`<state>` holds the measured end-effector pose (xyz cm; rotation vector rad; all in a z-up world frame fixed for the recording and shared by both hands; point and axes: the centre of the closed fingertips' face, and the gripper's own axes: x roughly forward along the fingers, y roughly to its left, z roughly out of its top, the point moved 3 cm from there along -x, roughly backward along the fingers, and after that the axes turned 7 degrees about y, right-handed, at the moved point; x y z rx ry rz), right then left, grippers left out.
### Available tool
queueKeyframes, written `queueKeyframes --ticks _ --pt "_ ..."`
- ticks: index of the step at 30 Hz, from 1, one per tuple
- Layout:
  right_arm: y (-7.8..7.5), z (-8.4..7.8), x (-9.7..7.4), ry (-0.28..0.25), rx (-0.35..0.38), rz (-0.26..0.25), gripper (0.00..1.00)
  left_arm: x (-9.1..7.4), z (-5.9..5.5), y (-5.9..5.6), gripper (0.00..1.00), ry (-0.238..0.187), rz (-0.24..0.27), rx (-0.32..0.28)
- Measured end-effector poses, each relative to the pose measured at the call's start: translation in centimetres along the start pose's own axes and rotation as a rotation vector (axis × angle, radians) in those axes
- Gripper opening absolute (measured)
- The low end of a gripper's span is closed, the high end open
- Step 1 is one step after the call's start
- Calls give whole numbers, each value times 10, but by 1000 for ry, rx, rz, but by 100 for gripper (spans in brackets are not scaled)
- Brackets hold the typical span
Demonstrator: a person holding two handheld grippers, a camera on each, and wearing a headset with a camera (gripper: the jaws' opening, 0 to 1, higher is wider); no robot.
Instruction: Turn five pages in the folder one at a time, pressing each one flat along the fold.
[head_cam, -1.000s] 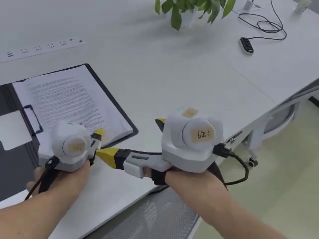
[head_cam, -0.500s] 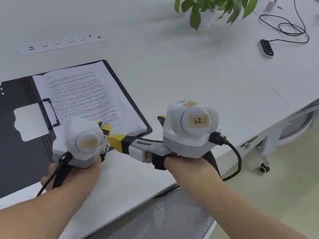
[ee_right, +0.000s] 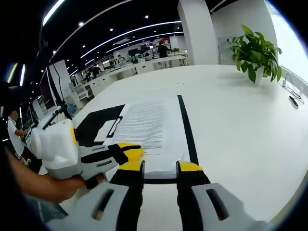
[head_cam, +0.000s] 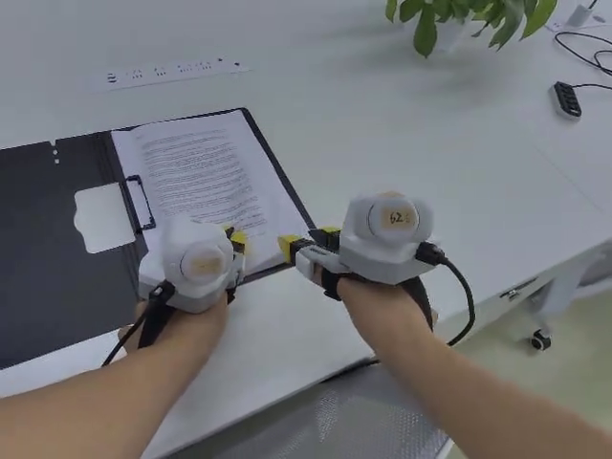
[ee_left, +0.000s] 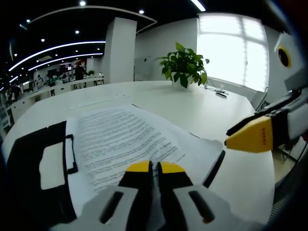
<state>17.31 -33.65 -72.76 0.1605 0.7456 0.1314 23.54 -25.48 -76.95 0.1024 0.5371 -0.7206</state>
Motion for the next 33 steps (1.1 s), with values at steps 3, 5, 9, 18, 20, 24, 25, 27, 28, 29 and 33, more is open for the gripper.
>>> queueKeyframes --ticks 3,5,9,18,20,24,25,27,28,29,33 --pt "-6 -4 8 24 27 -2 26 0 0 0 4 -1 1 -3" --pt "-8 -4 11 24 33 -3 25 0 0 0 4 -2 2 -6" --pt "-11 -9 20 49 51 1 22 0 0 0 4 -2 2 -8" --pt "-20 -9 26 56 89 -20 9 0 0 1 4 2 1 -23" --pt "-23 -9 26 58 95 -28 5 0 0 1 4 3 0 -26" --pt "-25 -10 25 59 107 -33 0 0 0 1 3 8 -1 -40" --pt "-26 -11 25 60 115 -30 0 0 0 1 3 10 0 -42" --pt "-25 -11 25 61 134 -26 0 0 0 1 3 13 -1 -56" --pt "-25 -11 24 58 140 -26 0 0 0 2 3 14 -1 -63" --pt "-25 -10 23 55 147 -24 0 -1 0 2 3 17 -1 -74" --pt "-22 -8 19 44 173 -6 0 -3 0 2 4 21 -2 -98"
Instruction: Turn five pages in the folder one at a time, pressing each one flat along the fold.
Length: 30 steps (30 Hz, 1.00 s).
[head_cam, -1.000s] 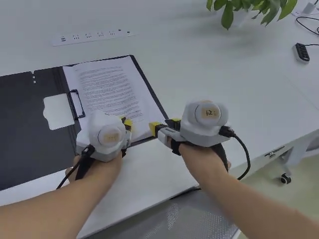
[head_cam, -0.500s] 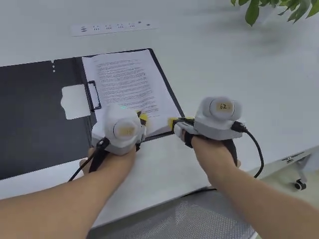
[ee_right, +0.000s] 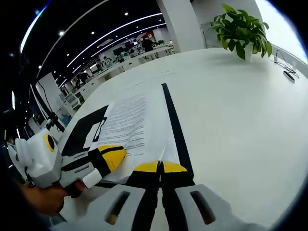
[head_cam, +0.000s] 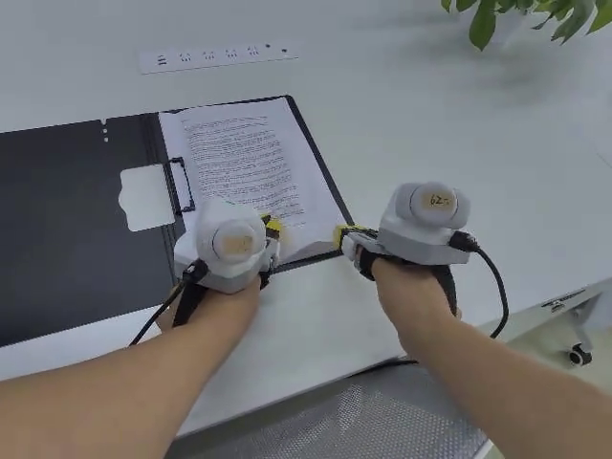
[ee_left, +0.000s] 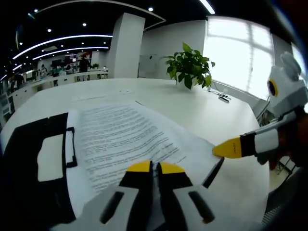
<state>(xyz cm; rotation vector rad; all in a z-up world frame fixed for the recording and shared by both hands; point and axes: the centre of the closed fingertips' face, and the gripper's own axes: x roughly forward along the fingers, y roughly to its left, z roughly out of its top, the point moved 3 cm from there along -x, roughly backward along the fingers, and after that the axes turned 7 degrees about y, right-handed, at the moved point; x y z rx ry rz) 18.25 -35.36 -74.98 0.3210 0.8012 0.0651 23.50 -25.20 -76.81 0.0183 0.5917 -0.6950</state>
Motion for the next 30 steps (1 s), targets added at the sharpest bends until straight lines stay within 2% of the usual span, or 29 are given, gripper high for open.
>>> queueKeyframes --ticks 1,3,7,9,11,13,15,20,27,30 --pt "2 1 -1 -4 12 12 0 -1 0 0 4 3 -6 -27" --pt "5 3 -4 -17 18 23 0 -2 0 -1 3 7 -8 -37" --pt "17 9 -9 -41 13 53 0 -8 -1 -2 6 22 -36 -37" --pt "23 13 -12 -56 18 70 0 -16 0 -1 11 26 -33 -48" --pt "30 16 -16 -72 22 88 0 -23 -1 0 12 31 -33 -47" --pt "40 21 -20 -92 31 118 0 -37 -1 5 13 25 -26 -39" --pt "51 25 -25 -108 30 145 0 -45 -1 10 15 17 -31 -56" --pt "76 34 -35 -150 31 204 0 -81 8 27 19 -18 -10 -43" --pt "109 37 -41 -181 43 265 0 -125 21 49 19 -76 29 -20" --pt "123 39 -44 -191 37 289 0 -138 24 57 19 -91 45 -13"
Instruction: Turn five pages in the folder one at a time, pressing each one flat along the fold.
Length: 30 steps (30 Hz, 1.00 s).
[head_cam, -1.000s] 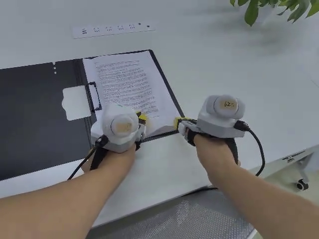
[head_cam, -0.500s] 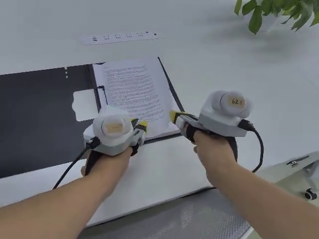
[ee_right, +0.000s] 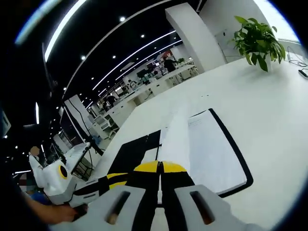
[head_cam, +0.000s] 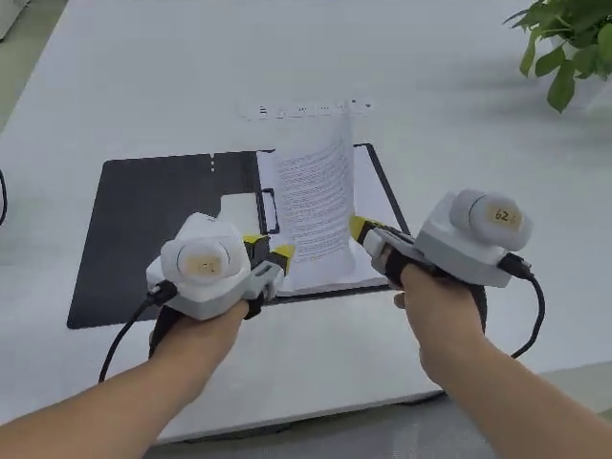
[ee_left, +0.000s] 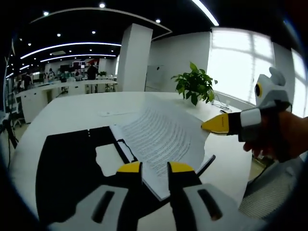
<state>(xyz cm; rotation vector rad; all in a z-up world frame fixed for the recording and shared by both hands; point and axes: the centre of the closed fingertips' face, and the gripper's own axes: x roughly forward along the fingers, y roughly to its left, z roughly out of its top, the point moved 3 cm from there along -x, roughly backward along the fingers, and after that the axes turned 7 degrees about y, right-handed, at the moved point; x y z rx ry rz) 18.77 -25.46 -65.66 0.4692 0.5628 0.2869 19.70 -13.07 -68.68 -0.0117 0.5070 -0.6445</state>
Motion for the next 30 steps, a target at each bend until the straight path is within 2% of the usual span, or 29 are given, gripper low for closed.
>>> queueKeyframes --ticks 4,12,21,25,30 --pt "24 -1 4 -6 -7 36 0 -21 4 15 19 -22 26 15" --pt "62 -5 16 7 -52 86 0 -50 10 38 19 -49 58 33" --pt "100 -10 31 42 -108 129 0 -71 19 59 19 -90 84 44" --pt "115 -13 41 56 -128 143 0 -79 20 69 19 -100 92 45" --pt "130 -24 55 94 -154 153 0 -88 17 80 19 -112 107 34"
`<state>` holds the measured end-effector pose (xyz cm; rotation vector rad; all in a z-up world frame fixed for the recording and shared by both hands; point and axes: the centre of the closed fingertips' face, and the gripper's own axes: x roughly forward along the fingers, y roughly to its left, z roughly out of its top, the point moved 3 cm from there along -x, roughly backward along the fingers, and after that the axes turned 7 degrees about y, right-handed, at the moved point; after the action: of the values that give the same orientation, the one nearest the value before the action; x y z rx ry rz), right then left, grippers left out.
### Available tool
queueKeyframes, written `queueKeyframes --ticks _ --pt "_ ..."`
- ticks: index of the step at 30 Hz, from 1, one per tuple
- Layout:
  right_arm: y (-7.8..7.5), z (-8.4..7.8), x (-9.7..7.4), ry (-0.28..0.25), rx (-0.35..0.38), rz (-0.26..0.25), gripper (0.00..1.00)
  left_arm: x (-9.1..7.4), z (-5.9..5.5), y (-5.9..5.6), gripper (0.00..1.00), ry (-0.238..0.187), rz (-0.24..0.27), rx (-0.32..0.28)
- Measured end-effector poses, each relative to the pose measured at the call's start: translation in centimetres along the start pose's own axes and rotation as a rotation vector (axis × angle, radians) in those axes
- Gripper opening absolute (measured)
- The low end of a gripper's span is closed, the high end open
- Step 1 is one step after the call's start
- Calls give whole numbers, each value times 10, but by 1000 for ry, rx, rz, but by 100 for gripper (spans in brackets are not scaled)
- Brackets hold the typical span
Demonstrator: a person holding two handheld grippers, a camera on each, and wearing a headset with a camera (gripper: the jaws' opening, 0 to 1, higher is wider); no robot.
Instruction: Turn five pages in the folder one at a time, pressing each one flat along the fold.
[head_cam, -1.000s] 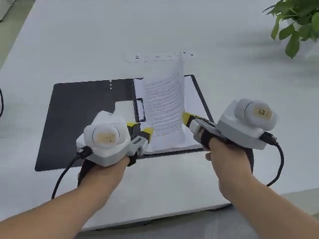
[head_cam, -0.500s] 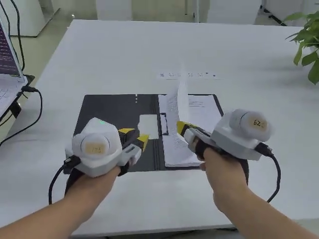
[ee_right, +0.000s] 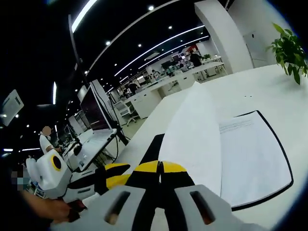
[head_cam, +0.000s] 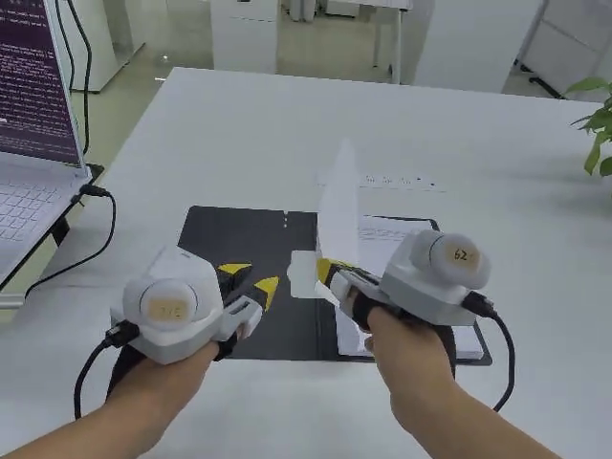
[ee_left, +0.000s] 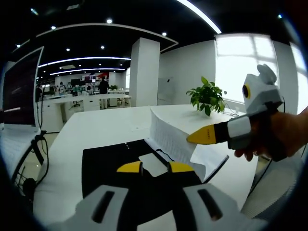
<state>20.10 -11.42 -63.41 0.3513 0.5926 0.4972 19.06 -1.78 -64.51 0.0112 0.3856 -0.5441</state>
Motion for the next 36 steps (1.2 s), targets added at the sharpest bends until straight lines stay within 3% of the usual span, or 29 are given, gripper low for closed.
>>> queueKeyframes --ticks 6,14,27,36 --pt "13 -17 22 60 -32 8 0 -8 -4 18 19 -3 22 -20" --pt "20 -47 48 147 -67 2 0 -15 -14 32 18 11 44 -31" --pt "24 -79 72 240 -101 0 0 -18 -29 45 17 41 63 -61" --pt "21 -98 88 299 -116 -11 0 -12 -44 48 18 87 57 -65"
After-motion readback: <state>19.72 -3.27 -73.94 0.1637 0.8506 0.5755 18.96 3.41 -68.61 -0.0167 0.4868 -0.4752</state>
